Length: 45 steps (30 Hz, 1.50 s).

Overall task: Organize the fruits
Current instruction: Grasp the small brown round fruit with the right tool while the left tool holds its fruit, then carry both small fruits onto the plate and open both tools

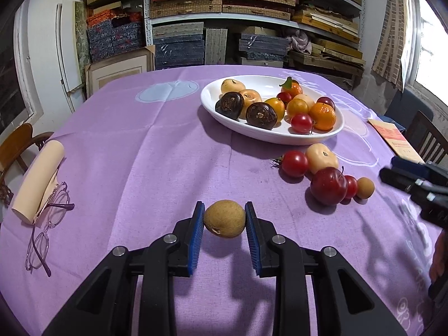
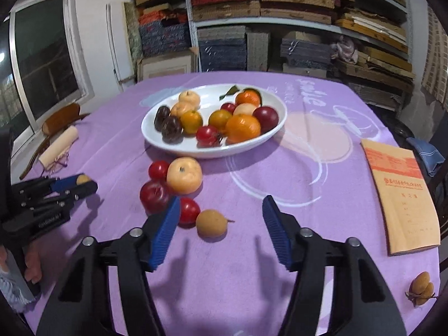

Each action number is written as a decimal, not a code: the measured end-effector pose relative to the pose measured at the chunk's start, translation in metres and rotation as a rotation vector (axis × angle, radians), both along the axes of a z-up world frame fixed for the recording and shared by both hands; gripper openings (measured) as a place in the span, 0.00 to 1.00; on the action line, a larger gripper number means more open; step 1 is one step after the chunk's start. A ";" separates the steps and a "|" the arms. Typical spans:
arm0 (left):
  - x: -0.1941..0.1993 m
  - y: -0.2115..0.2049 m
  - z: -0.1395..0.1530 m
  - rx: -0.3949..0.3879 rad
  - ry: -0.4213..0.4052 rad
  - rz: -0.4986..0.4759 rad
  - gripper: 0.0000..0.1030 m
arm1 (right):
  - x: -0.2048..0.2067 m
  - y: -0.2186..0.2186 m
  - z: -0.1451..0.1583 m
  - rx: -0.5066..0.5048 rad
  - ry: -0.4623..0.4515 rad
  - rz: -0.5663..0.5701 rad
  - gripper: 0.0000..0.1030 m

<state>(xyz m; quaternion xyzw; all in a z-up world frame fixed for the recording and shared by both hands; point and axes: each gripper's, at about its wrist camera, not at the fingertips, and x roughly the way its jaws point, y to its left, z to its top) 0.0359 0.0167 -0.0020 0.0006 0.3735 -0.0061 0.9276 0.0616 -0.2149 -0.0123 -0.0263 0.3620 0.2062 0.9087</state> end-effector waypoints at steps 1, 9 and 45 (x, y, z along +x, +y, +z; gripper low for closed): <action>0.000 0.000 0.000 -0.004 0.001 -0.002 0.28 | -0.001 0.001 -0.003 -0.010 0.006 0.005 0.56; 0.000 -0.001 -0.002 -0.020 0.021 -0.026 0.29 | 0.010 0.000 -0.017 -0.037 0.064 -0.027 0.56; 0.001 -0.005 -0.006 -0.041 0.038 -0.056 0.29 | 0.017 -0.016 -0.004 0.046 0.020 -0.084 0.28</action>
